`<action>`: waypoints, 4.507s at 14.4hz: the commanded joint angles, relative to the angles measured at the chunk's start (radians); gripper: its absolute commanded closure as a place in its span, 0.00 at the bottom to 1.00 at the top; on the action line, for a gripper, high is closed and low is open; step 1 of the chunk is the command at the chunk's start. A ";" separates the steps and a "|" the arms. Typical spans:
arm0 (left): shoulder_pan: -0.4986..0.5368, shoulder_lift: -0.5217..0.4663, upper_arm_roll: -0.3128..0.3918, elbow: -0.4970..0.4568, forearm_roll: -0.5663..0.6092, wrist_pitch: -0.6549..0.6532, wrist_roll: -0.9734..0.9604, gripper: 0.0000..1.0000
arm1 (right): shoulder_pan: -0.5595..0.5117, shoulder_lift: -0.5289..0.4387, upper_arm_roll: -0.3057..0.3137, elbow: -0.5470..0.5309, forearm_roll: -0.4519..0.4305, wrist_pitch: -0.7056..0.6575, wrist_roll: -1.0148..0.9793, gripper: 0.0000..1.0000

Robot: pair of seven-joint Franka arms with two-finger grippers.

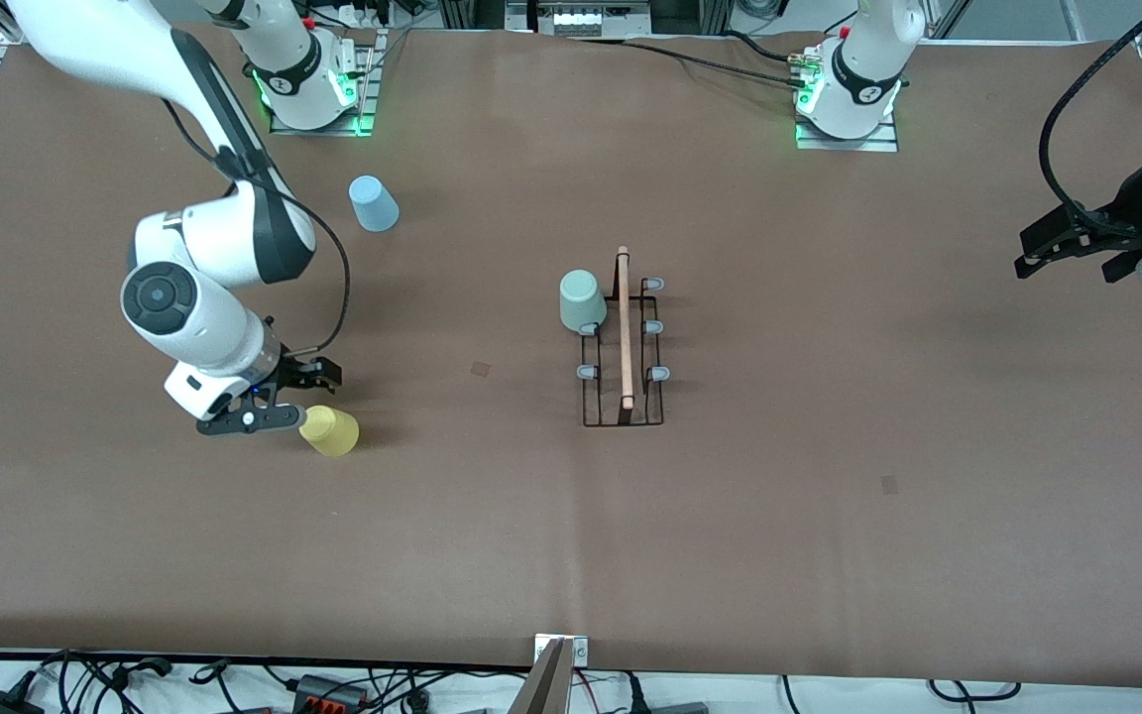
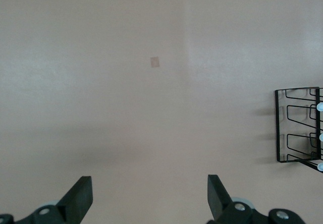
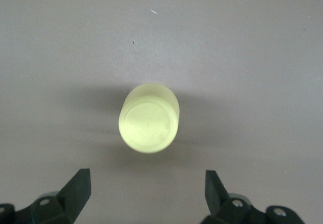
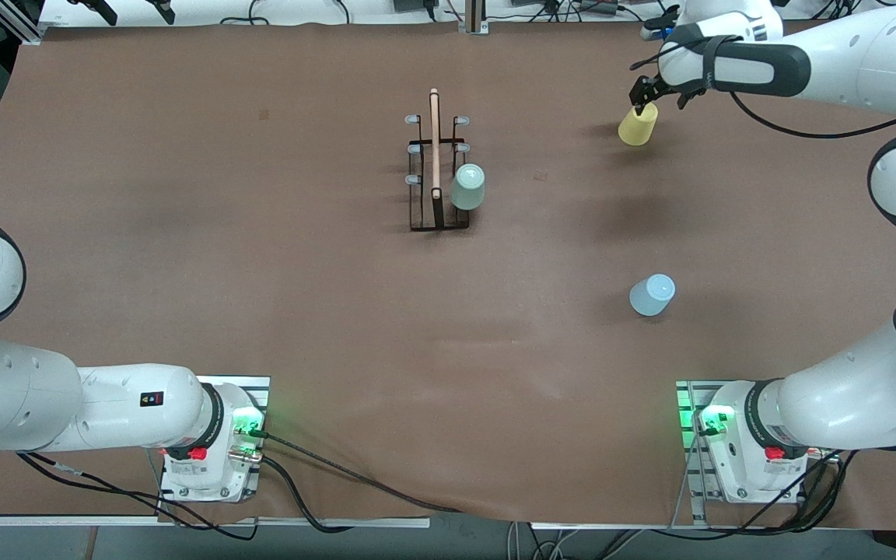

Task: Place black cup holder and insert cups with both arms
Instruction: 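Move the right gripper to the yellow cup and grasp it, then carry the yellow cup with the right gripper to the rack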

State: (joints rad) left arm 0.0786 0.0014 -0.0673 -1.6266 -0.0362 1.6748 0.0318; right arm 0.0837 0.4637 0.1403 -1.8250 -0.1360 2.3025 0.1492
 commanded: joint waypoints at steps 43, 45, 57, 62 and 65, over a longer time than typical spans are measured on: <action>0.001 0.009 -0.006 0.065 0.006 -0.053 0.028 0.00 | 0.516 0.165 0.013 0.500 0.073 -0.074 0.880 0.89; 0.001 0.009 -0.006 0.065 0.004 -0.053 0.028 0.00 | 0.528 0.185 0.012 0.500 0.072 -0.037 0.880 0.89; 0.003 0.009 -0.005 0.065 0.004 -0.053 0.028 0.00 | 0.548 0.263 0.008 0.492 0.047 0.029 0.891 0.54; 0.003 0.009 -0.005 0.065 0.004 -0.053 0.028 0.00 | 0.541 0.237 -0.007 0.492 0.058 0.017 0.875 0.00; 0.003 0.009 -0.005 0.065 0.004 -0.053 0.028 0.00 | 0.477 0.143 -0.005 0.451 0.061 -0.052 0.865 0.00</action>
State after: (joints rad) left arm 0.0765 0.0014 -0.0700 -1.5891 -0.0362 1.6437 0.0432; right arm 0.6111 0.6898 0.1302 -1.3343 -0.0777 2.3176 1.0257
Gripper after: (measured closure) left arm 0.000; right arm 0.000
